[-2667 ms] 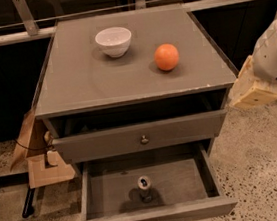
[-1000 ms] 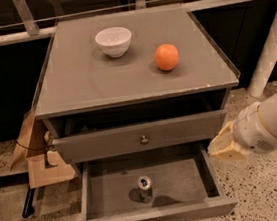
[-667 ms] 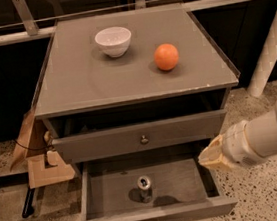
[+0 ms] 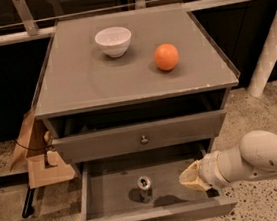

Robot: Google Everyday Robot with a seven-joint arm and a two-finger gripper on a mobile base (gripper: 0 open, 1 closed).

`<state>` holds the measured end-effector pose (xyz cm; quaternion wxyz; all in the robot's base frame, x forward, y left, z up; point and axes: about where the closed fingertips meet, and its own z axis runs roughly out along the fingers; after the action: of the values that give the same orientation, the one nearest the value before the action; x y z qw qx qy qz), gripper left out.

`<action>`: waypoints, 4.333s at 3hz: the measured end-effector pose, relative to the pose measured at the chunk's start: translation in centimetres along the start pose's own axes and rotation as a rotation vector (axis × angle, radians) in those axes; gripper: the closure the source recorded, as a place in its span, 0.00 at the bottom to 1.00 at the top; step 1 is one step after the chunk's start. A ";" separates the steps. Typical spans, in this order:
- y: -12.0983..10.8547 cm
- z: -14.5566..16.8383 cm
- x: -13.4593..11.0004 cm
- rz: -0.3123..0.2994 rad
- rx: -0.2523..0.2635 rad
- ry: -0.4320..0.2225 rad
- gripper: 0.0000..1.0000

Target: Pick redbull can from middle drawer and place on counter

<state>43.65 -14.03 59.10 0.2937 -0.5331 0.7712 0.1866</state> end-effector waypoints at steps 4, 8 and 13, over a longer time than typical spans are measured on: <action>-0.5 4.2 2.0 -0.022 0.010 -0.024 0.81; -1.7 9.7 2.9 -0.001 -0.024 -0.083 0.28; -1.8 19.4 0.9 0.006 -0.115 -0.190 0.29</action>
Offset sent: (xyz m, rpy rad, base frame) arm -0.0014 -0.0077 -0.0214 -0.0390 -0.0225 -0.0129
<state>50.04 -3.65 43.85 0.3338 -0.5265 0.7295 0.2813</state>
